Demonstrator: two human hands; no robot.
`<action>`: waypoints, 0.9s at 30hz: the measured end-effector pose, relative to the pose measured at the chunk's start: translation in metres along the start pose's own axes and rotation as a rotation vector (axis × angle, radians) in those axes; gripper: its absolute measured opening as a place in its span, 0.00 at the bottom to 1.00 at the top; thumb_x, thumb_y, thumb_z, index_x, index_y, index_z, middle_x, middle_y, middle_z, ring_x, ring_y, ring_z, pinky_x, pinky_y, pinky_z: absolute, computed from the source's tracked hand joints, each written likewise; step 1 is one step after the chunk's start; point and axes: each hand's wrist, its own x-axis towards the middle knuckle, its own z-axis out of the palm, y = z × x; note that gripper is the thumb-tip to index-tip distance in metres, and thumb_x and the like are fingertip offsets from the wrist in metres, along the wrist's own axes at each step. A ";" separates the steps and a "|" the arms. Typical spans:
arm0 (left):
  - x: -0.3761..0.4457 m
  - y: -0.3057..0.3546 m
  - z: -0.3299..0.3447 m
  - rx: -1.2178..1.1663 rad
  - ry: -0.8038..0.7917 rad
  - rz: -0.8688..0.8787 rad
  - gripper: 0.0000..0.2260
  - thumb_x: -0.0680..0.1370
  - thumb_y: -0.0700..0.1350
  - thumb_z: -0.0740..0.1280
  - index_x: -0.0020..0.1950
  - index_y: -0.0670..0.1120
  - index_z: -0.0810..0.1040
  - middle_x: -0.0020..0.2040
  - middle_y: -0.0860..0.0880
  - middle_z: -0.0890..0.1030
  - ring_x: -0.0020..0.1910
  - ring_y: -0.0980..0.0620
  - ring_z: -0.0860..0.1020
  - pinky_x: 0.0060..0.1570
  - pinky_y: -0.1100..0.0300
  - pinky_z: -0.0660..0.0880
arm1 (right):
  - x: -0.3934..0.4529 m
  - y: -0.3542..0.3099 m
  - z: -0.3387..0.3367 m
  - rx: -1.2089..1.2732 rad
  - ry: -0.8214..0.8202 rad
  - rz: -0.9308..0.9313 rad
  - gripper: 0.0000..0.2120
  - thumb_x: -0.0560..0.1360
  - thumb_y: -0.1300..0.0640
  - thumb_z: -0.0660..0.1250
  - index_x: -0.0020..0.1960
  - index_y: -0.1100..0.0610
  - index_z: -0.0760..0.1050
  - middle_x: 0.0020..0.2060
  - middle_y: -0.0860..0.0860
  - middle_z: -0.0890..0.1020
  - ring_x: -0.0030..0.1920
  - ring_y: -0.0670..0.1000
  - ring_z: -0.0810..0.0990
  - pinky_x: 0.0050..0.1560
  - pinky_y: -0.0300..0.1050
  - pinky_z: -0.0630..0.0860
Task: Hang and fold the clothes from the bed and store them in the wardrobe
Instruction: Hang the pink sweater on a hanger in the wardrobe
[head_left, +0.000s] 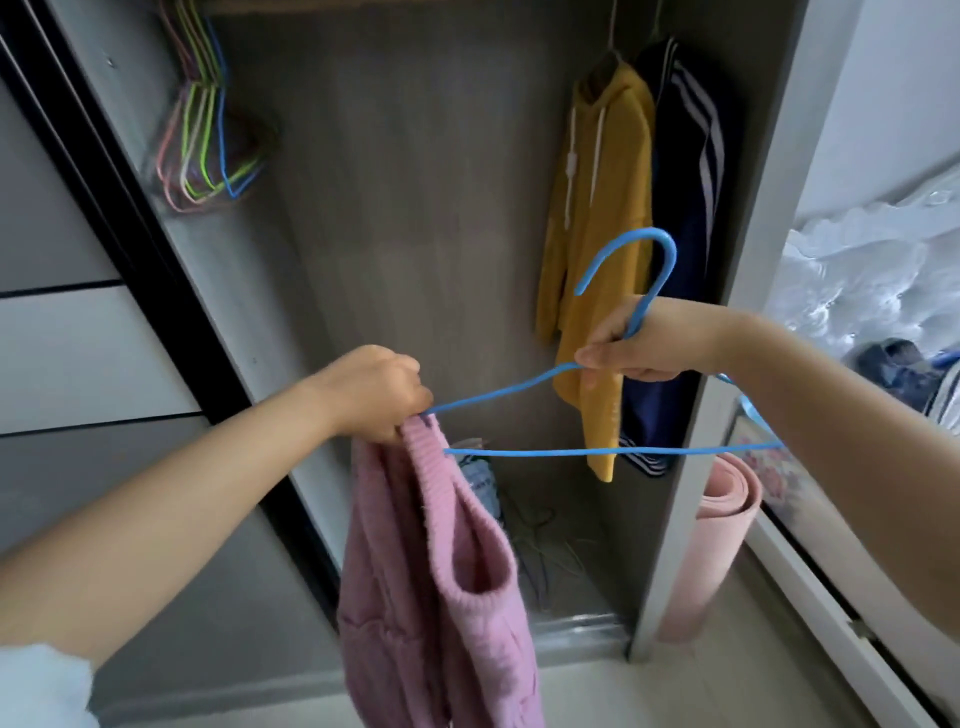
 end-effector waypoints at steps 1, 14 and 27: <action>0.003 0.002 -0.003 0.013 -0.020 0.038 0.15 0.60 0.53 0.55 0.23 0.46 0.76 0.20 0.51 0.71 0.20 0.52 0.73 0.19 0.71 0.63 | 0.004 -0.005 0.009 -0.028 -0.008 0.003 0.15 0.78 0.57 0.60 0.36 0.57 0.77 0.18 0.47 0.63 0.19 0.45 0.59 0.20 0.32 0.57; 0.009 0.015 -0.011 -0.108 0.458 0.191 0.12 0.73 0.32 0.60 0.34 0.45 0.64 0.26 0.47 0.70 0.32 0.49 0.67 0.25 0.62 0.67 | 0.026 0.026 0.080 0.261 0.342 -0.138 0.15 0.76 0.65 0.62 0.31 0.59 0.76 0.17 0.44 0.70 0.22 0.40 0.69 0.26 0.30 0.62; -0.083 0.037 0.035 -0.114 0.200 -0.763 0.27 0.68 0.64 0.67 0.23 0.41 0.68 0.18 0.47 0.70 0.14 0.48 0.71 0.14 0.65 0.62 | 0.035 0.032 0.105 0.373 0.352 -0.185 0.14 0.76 0.66 0.62 0.33 0.65 0.77 0.16 0.46 0.68 0.20 0.43 0.66 0.25 0.30 0.60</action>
